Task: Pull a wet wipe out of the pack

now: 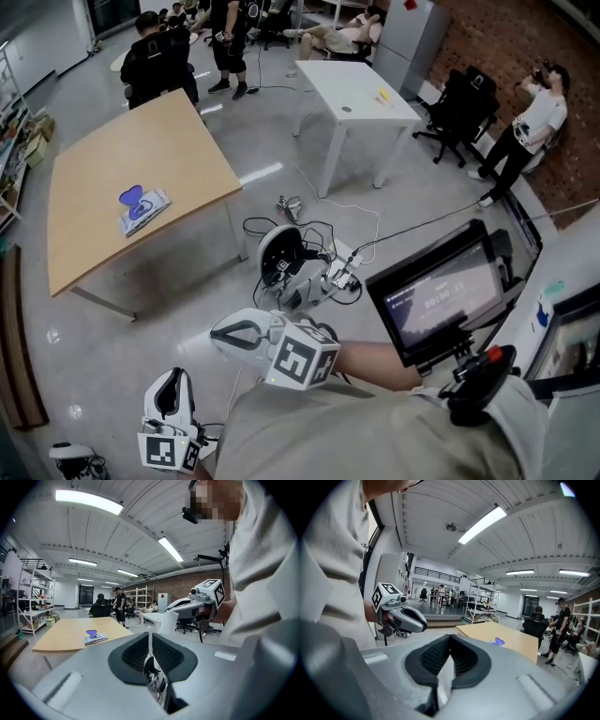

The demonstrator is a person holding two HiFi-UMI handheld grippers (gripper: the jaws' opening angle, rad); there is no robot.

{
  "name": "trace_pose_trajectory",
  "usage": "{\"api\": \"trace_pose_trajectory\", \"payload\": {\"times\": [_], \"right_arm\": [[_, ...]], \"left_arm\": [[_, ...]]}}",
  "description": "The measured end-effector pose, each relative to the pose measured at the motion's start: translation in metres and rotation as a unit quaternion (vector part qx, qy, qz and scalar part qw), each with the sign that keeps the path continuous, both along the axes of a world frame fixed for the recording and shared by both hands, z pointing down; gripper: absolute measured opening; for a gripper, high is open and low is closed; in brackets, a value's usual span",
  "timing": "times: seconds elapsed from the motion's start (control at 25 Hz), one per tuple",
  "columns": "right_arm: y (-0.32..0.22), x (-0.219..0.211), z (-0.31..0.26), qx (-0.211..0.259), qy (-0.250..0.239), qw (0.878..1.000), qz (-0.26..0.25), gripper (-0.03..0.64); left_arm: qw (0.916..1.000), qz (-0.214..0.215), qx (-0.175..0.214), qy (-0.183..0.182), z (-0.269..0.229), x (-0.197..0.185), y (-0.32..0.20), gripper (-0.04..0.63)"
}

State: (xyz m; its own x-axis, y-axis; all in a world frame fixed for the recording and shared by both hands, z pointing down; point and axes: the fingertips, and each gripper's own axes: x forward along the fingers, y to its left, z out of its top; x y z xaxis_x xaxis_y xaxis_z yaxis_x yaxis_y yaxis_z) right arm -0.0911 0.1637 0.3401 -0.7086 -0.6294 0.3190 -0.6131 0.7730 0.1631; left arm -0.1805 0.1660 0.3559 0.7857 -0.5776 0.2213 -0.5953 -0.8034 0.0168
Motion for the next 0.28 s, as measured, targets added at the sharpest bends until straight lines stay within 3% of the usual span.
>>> {"api": "trace_pose_trajectory", "payload": {"times": [0.28], "right_arm": [[-0.014,-0.018,0.005,0.002,0.006,1.0,0.005,0.003]], "left_arm": [[1.0,0.001,0.001,0.002,0.007,-0.021,-0.016,0.03]]}}
